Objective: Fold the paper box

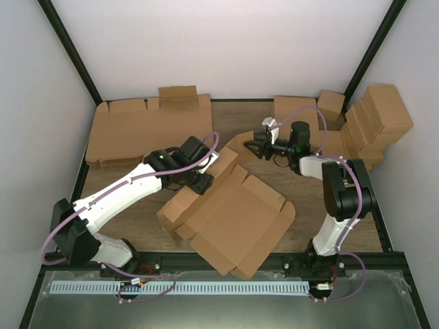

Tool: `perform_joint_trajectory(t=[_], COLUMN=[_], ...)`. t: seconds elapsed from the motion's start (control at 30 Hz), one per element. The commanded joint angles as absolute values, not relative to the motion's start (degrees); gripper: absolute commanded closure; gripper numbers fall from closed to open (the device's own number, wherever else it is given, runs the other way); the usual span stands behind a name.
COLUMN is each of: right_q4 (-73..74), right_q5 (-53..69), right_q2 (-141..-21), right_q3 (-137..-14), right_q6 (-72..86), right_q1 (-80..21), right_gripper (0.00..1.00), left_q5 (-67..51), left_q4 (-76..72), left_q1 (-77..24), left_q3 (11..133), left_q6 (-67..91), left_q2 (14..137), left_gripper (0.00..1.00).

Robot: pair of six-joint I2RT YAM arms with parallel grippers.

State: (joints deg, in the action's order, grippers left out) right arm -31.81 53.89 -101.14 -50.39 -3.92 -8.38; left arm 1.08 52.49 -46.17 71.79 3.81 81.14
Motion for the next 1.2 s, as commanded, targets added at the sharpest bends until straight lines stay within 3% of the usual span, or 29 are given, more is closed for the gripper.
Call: perform_joint_trajectory(t=[0.0,0.23,0.37,0.8,1.03,1.17], right_q4=[-29.40,-26.48,-25.88,-17.69,-11.46,-13.50], right_q5=[58.53,54.04,51.45,25.94,11.21,8.71], right_q2=[-100.12,-95.24,-91.48,-79.52,-79.58,-77.21], right_q3=[-51.64,-50.22,-48.99,-47.42,-47.98,-43.52], right_q6=[-7.71,-7.77,-6.13,8.68,17.22,23.36], right_q1=[-8.08,-8.64,-9.69,-22.52,-31.19,-31.93], right_gripper=[0.49,0.84,0.98,0.99,0.99,0.99], left_q5=[2.38,3.23,3.35,-1.27,-0.91,-0.34], left_q4=[52.23,51.58,51.16,49.86,49.49,49.51], left_q1=[-46.31,-45.99,-45.76,-43.60,-43.60,-43.62], left_q3=[72.19,72.94,73.04,72.63,72.46,72.97], left_q6=[3.19,4.00,4.75,5.98,6.04,6.48], left_q2=[81.87,82.00,81.72,80.29,80.64,80.93], left_gripper=[0.42,0.44,0.44,0.44,0.45,0.45])
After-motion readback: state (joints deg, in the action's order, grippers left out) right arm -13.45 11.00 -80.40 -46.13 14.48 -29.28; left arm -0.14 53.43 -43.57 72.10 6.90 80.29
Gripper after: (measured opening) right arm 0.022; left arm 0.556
